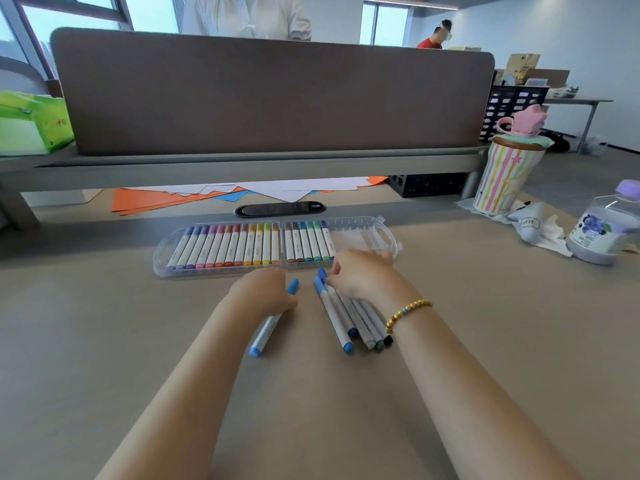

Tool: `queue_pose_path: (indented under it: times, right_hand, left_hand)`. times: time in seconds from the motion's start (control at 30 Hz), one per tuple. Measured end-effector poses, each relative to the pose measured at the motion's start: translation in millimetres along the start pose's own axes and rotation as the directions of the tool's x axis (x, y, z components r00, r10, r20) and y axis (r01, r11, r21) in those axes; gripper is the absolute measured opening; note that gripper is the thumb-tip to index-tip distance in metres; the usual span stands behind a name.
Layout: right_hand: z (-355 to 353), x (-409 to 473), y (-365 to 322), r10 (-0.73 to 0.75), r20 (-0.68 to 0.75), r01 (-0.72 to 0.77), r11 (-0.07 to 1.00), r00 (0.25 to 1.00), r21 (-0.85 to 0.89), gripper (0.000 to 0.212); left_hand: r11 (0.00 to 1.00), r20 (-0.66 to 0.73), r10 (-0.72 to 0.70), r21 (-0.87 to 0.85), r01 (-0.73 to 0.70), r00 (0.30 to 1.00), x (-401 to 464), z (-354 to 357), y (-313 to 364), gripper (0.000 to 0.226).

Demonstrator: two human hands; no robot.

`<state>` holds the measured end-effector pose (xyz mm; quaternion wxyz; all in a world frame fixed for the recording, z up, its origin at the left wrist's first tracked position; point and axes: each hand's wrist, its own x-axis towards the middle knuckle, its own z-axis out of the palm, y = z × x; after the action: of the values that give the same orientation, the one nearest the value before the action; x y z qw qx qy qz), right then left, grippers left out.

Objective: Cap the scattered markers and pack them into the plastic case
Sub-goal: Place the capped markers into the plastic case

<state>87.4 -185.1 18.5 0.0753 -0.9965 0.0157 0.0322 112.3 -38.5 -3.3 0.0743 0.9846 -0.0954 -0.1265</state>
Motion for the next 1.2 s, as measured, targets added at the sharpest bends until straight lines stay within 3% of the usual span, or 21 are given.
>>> queue_pose_path:
  times: [0.17,0.33,0.53,0.67,0.8,0.97,1.07,1.2]
  right_hand:
    - [12.0,-6.6,-16.6,-0.066,-0.05,0.06,0.992,0.997,-0.112,0.01]
    - [19.1,-13.6,-23.6,-0.076,-0.045,0.064,0.975,0.996,-0.213,0.009]
    - [17.2,-13.3,-33.2,-0.057,0.047,0.067,0.971,0.997,-0.23,0.013]
    - [-8.2,-5.5,-26.3,-0.007,0.185,0.008,1.0,0.983,-0.008,0.028]
    - [-33.8,12.2,5.3,0.057,0.158,-0.096,0.963,0.986,0.252,0.033]
    - [-40.5,39.4,41.6,0.172,0.127,-0.214,0.781,0.977,0.586,0.02]
    - [-36.8,51.2,51.7,0.2,0.111,-0.22,0.683,0.973,0.696,0.018]
    - [-29.8,67.0,59.0,0.281,0.076,-0.228,0.563,0.957,0.795,0.021]
  left_hand:
    - [0.985,-0.015,-0.035,-0.17,0.032,0.999,2.7,-4.5,-8.6,0.037]
    - [0.946,-0.029,-0.063,-0.319,0.05,0.998,7.7,-12.2,-22.1,0.027]
    - [0.903,-0.047,-0.034,-0.428,0.011,0.998,6.9,-19.7,-14.2,0.031]
    - [0.906,-0.099,0.008,-0.42,-0.049,0.995,14.9,-36.5,4.0,0.028]
    - [0.881,-0.153,0.033,-0.462,-0.101,0.988,37.0,-72.7,18.4,0.029]
    - [0.802,-0.054,0.025,-0.594,-0.052,0.998,74.2,-82.4,40.1,0.032]
    - [0.747,-0.029,0.021,-0.664,-0.035,0.999,93.9,-71.4,50.1,0.03]
    - [0.784,0.001,0.03,-0.62,-0.022,1.0,113.6,-57.3,58.7,0.028]
